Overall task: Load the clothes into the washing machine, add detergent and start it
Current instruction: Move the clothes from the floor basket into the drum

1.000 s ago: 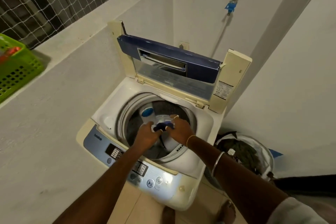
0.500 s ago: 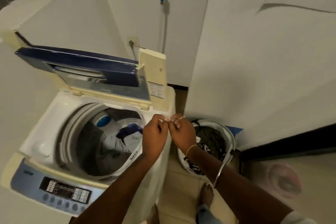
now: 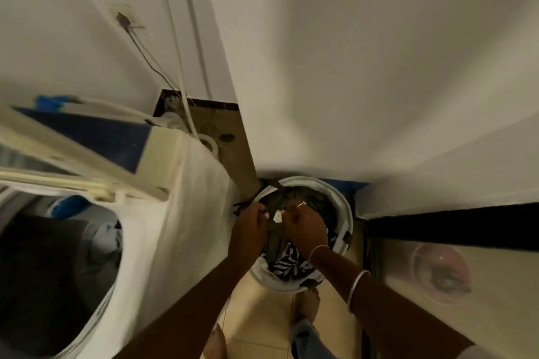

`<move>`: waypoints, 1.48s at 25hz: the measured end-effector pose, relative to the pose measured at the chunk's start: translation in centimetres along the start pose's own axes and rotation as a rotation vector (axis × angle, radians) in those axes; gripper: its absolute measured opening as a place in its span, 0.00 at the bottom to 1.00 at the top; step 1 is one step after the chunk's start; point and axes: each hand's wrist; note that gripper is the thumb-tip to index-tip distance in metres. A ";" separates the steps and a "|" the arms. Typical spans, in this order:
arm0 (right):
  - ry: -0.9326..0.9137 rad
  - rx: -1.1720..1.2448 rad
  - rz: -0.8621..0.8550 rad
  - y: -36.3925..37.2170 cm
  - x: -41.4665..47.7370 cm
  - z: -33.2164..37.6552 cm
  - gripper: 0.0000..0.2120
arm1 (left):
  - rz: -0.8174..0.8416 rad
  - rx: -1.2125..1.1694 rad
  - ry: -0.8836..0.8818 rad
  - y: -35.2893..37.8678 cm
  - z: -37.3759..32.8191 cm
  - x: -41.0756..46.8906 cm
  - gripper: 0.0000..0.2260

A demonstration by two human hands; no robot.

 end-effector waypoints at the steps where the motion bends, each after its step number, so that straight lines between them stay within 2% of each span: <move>1: 0.030 -0.013 0.015 0.7 1.7 -1.9 0.08 | 0.039 0.013 -0.015 1.9 1.7 1.5 0.09; 3: 0.049 -0.070 0.038 2.2 5.1 -5.5 0.09 | 0.129 0.070 -0.038 5.9 5.6 4.4 0.13; 7: 0.059 -0.089 0.087 5.9 11.5 -12.0 0.13 | 0.239 0.149 -0.026 13.3 12.1 9.3 0.26; 10: 0.041 -0.247 0.154 9.4 15.9 -16.7 0.34 | 0.221 0.357 0.011 17.3 14.7 12.6 0.39; 12: 0.072 -0.334 0.234 11.2 17.9 -18.8 0.42 | 0.253 0.429 -0.036 19.5 17.0 14.1 0.43; 14: 0.043 -0.374 0.224 12.5 18.9 -20.2 0.39 | 0.271 0.380 -0.030 20.5 18.2 15.0 0.38; 17: -0.012 -0.289 0.109 11.8 18.4 -19.9 0.21 | 0.186 0.201 -0.007 19.9 17.7 15.2 0.18; 19: 0.008 -0.179 0.033 9.9 16.3 -17.7 0.14 | 0.121 0.148 -0.012 17.7 15.0 13.5 0.12; 22: 0.047 -0.036 -0.087 6.5 11.6 -12.9 0.10 | -0.009 -0.022 -0.047 12.7 8.9 9.8 0.05; 26: -0.027 0.191 -0.227 2.6 3.4 -5.0 0.08 | -0.125 -0.161 -0.119 5.0 0.3 3.4 0.07; 28: -0.090 0.305 -0.309 0.7 -1.1 -0.4 0.03 | -0.154 -0.248 -0.076 1.0 -3.0 -0.5 0.05; 32: -0.262 0.525 -0.401 -2.8 -10.6 9.5 0.08 | -0.216 -0.375 0.071 -8.8 -8.1 -9.3 0.01; 34: -0.383 0.593 -0.419 -3.9 -15.5 15.1 0.08 | -0.269 -0.437 0.151 -14.8 -9.1 -14.0 0.00; 37: -0.534 0.631 -0.446 -3.6 -21.7 23.7 0.06 | -0.375 -0.493 0.259 -23.8 -9.1 -20.1 0.04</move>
Point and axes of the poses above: each hand's wrist, its own x-axis towards the middle knuckle, its own y-axis out of the palm, z = x × y, and after that the axes turned 3 degrees about x, right-handed
